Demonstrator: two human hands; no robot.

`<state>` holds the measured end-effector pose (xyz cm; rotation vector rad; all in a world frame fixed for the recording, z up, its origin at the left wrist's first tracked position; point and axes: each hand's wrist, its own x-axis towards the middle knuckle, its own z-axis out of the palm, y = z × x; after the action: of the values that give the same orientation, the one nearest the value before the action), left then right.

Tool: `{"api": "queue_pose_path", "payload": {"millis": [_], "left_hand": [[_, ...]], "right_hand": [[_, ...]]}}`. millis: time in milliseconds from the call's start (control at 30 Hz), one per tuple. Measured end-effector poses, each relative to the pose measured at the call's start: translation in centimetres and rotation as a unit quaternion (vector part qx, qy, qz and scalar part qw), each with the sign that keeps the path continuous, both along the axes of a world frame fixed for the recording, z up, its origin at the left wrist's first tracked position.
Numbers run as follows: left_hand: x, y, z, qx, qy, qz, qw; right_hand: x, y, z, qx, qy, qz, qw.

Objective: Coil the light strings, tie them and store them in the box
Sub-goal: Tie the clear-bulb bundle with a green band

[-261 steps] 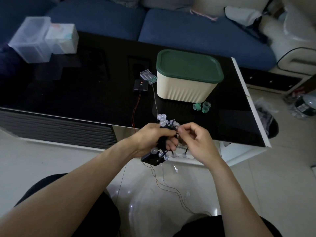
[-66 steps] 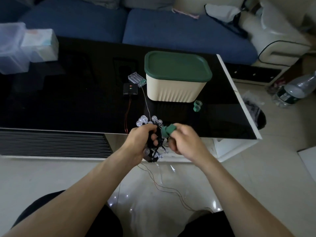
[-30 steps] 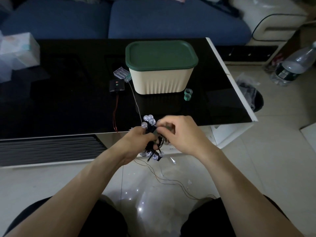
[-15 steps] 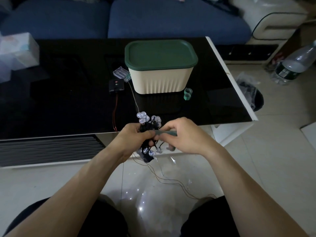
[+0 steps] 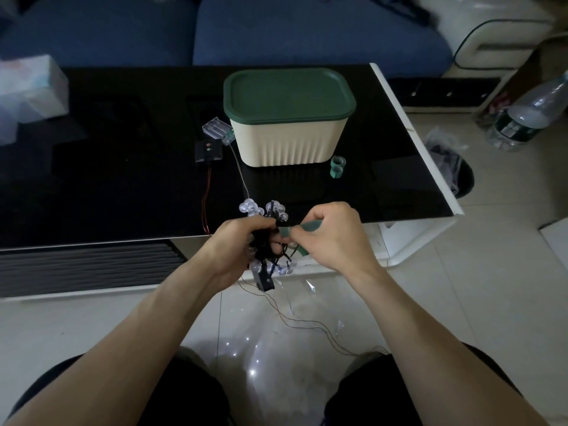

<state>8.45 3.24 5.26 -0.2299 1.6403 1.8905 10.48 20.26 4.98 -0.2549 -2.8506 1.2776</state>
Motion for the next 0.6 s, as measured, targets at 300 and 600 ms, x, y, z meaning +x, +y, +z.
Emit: {"api": "queue_pose_path", "payload": {"millis": [300, 600], "left_hand": [[-0.2, -0.6, -0.3, 0.046, 0.013, -0.049, 0.998], [-0.1, -0.1, -0.8, 0.051, 0.026, -0.043, 0.997]], "right_hand": [[0.2, -0.6, -0.2, 0.024, 0.033, -0.029, 0.999], [0.1, -0.3, -0.1, -0.002, 0.031, -0.007, 1.000]]}}
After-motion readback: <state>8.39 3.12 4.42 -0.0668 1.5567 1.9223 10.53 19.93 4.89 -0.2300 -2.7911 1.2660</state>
